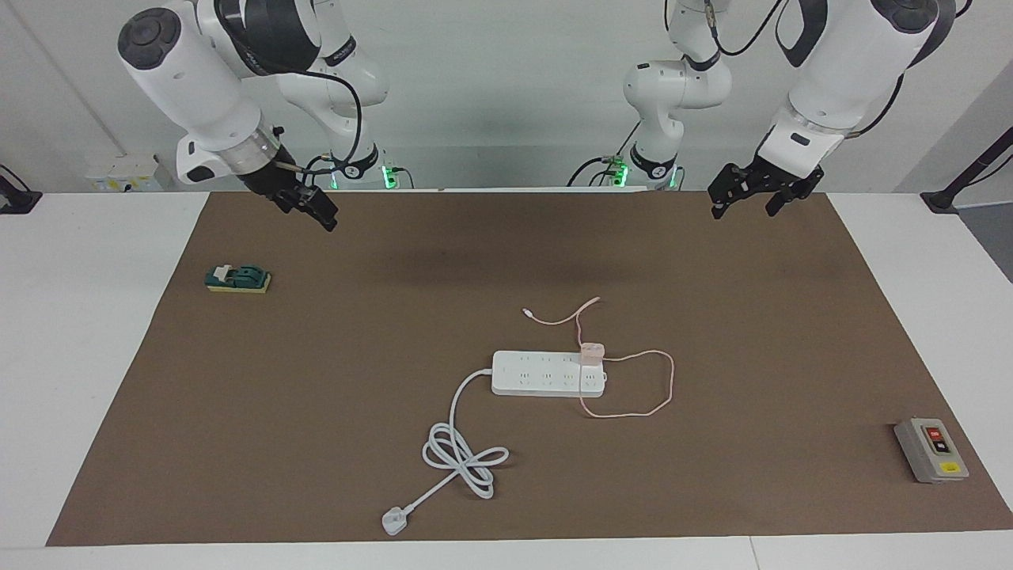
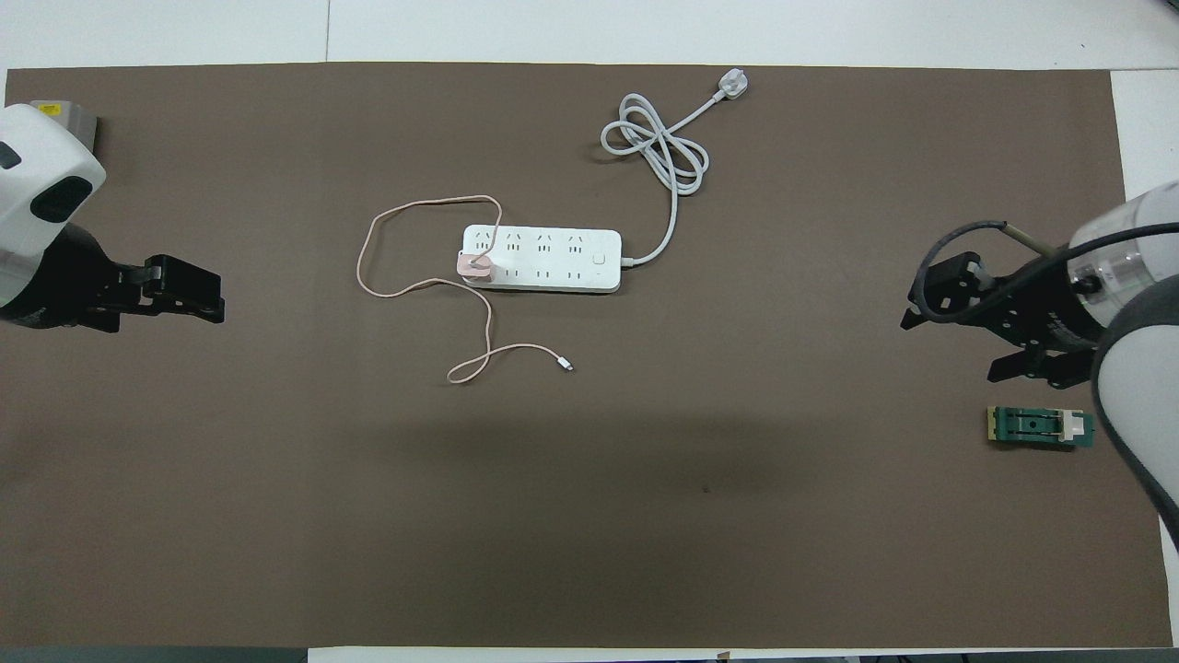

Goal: Unplug charger and place it aside
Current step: 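Reach the right gripper to the power strip's end nearest it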

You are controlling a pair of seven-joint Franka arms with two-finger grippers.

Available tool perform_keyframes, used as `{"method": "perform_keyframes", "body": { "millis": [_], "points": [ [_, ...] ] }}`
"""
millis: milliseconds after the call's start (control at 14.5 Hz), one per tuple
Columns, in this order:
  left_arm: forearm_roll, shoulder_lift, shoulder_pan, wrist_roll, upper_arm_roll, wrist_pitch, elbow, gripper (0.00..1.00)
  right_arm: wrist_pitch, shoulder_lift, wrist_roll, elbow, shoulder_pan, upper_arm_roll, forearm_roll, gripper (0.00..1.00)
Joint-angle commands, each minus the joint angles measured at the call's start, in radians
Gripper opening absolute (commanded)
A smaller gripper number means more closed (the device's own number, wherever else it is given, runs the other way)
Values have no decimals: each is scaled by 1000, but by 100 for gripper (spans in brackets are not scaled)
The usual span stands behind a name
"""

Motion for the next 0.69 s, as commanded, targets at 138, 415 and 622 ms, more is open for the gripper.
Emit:
{"method": "perform_keyframes", "body": {
  "millis": [138, 415, 622],
  "points": [
    [-15, -17, -1, -8, 6, -10, -12, 100, 137, 110, 326, -4, 58, 2, 176, 100],
    [-15, -17, -1, -10, 6, -10, -12, 100, 237, 202, 517, 1, 92, 2, 326, 100],
    [-15, -17, -1, -10, 6, -10, -12, 100, 298, 264, 569, 5, 106, 2, 441, 100]
  ]
}}
